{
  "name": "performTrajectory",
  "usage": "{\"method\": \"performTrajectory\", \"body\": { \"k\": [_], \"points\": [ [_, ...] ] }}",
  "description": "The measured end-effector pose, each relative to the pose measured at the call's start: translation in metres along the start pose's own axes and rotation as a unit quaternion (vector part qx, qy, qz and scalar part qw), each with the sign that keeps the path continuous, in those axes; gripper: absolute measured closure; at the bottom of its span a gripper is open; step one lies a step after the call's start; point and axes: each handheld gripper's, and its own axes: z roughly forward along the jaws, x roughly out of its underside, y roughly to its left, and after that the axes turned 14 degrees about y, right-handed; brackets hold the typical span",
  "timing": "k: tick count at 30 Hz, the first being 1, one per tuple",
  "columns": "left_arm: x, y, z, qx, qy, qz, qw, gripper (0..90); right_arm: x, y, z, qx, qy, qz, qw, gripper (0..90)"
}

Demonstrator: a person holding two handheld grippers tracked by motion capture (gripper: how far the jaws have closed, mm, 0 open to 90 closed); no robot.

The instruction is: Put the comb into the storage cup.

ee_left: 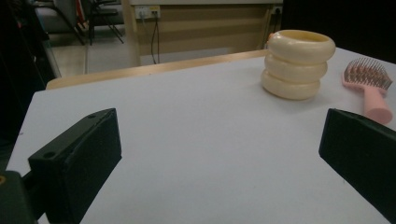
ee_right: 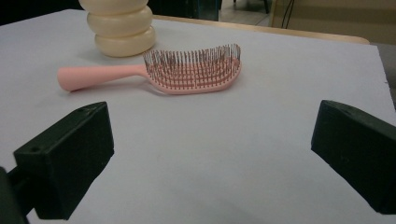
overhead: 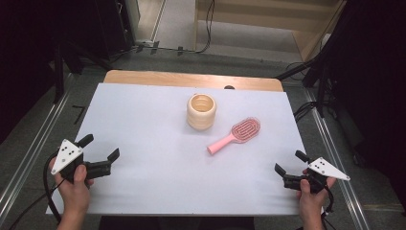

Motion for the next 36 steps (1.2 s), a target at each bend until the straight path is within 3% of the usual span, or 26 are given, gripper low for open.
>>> {"method": "performTrajectory", "body": {
  "k": [7,13,36],
  "points": [
    [-0.036,-0.019,0.011,0.023,-0.005,0.034,0.9991,0.0,0.001,0.0,-0.001,-0.007,-0.004,0.002,1.0,0.0],
    [-0.056,-0.035,0.026,0.041,0.003,0.057,0.9976,0.0,0.002,0.0,-0.002,-0.011,-0.005,-0.001,0.9999,0.0],
    [-0.087,-0.081,0.075,0.091,0.017,0.086,0.992,0.0,0.002,0.002,-0.001,-0.019,0.0,-0.015,0.9997,0.0]
  ]
}}
